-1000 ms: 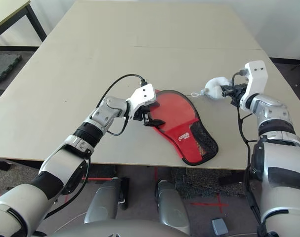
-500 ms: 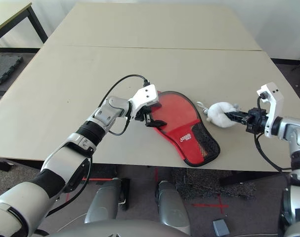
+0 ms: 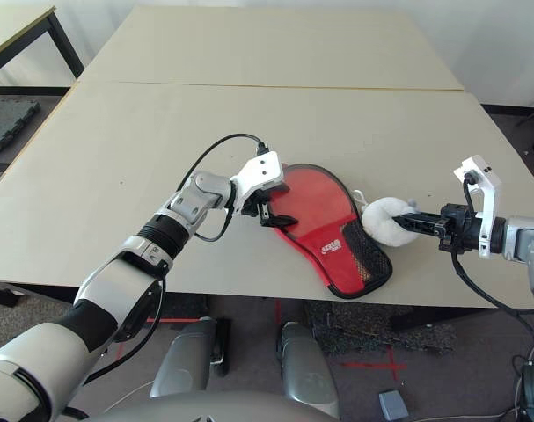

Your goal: Store the ping-pong paddle in its case and zip it.

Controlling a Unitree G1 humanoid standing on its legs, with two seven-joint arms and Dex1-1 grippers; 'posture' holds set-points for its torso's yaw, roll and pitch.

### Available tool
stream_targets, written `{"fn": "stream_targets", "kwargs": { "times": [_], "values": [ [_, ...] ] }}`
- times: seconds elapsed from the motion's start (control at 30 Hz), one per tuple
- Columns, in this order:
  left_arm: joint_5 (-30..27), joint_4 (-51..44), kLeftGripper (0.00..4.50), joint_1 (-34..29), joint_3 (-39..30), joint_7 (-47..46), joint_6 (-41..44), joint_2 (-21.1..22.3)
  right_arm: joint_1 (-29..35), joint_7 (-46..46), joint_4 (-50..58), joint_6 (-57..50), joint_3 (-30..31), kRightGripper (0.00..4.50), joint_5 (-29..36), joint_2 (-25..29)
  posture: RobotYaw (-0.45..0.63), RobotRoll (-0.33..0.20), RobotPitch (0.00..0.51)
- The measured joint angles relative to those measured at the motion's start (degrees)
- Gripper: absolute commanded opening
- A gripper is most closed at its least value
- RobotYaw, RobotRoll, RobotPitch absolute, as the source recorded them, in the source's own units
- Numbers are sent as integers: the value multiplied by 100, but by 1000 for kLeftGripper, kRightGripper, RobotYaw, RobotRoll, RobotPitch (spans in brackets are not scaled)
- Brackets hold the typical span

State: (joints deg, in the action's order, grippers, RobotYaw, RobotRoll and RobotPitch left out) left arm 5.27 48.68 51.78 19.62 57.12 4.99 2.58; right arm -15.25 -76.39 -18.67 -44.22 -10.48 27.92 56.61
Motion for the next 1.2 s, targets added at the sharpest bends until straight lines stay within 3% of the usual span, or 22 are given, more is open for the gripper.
{"fn": "stream_targets", "kwargs": {
  "times": [0.2,0.4,0.57,0.77,1.07,1.2],
  "values": [
    [10,8,4500,1,2,-2,-12,-6,263,-510,729,-734,-1,5,575,403,-41,0,150],
    [10,111,4500,53,0,-16,-44,-46,540,-861,769,-1128,-31,5,872,915,-41,0,154],
    [10,167,4500,90,-4,-49,-71,-82,1033,-1216,791,-1064,20,5,868,1383,-45,0,154],
    [19,217,4500,125,-14,-71,-101,-117,1405,-1532,646,-348,428,5,318,1934,-46,0,150],
    [22,280,4500,150,-39,-119,-150,-117,174,-1253,-768,654,763,5,-599,1747,-33,0,138],
    [2,14,4500,6,-67,-106,-61,-23,-516,-1192,-1096,219,561,1372,-321,1425,-31,0,132]
  ]
}}
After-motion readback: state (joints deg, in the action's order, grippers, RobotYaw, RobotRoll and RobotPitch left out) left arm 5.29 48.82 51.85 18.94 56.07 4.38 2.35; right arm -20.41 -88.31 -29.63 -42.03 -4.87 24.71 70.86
